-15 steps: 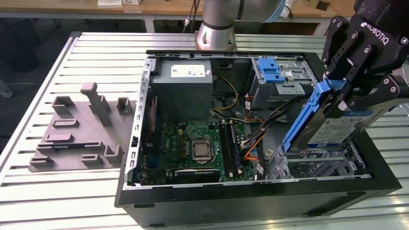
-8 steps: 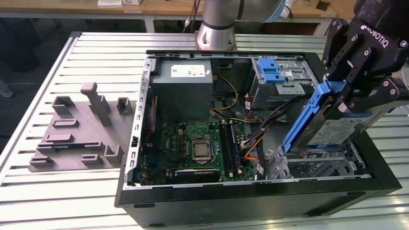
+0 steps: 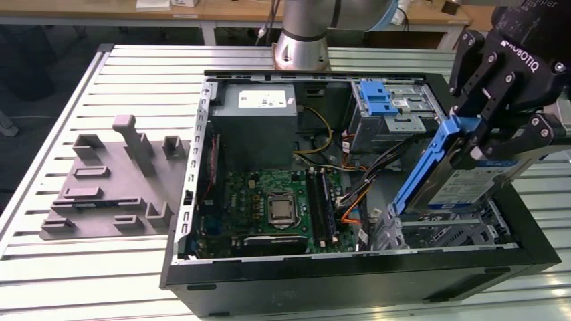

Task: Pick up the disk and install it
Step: 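Insert the disk into the insertion slot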

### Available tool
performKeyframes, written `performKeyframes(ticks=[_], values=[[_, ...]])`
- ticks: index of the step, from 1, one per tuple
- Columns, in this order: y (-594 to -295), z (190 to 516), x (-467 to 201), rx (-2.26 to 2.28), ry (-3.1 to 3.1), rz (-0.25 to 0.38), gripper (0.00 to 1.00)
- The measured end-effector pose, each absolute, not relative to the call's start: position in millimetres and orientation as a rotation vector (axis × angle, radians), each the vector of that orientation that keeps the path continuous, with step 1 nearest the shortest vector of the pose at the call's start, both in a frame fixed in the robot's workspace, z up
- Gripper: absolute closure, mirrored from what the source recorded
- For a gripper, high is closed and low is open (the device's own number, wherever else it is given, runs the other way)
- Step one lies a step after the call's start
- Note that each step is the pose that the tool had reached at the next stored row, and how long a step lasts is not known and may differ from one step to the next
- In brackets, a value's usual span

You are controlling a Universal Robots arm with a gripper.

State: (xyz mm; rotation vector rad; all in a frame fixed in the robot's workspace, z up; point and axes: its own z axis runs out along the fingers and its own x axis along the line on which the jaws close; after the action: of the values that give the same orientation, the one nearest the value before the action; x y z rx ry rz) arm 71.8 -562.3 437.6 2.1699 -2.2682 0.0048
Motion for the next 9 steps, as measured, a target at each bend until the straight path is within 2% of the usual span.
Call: performKeyframes(ticks=[9], values=[[-562.3,433.6,71.8,2.17,-2.268,0.005,0.64]])
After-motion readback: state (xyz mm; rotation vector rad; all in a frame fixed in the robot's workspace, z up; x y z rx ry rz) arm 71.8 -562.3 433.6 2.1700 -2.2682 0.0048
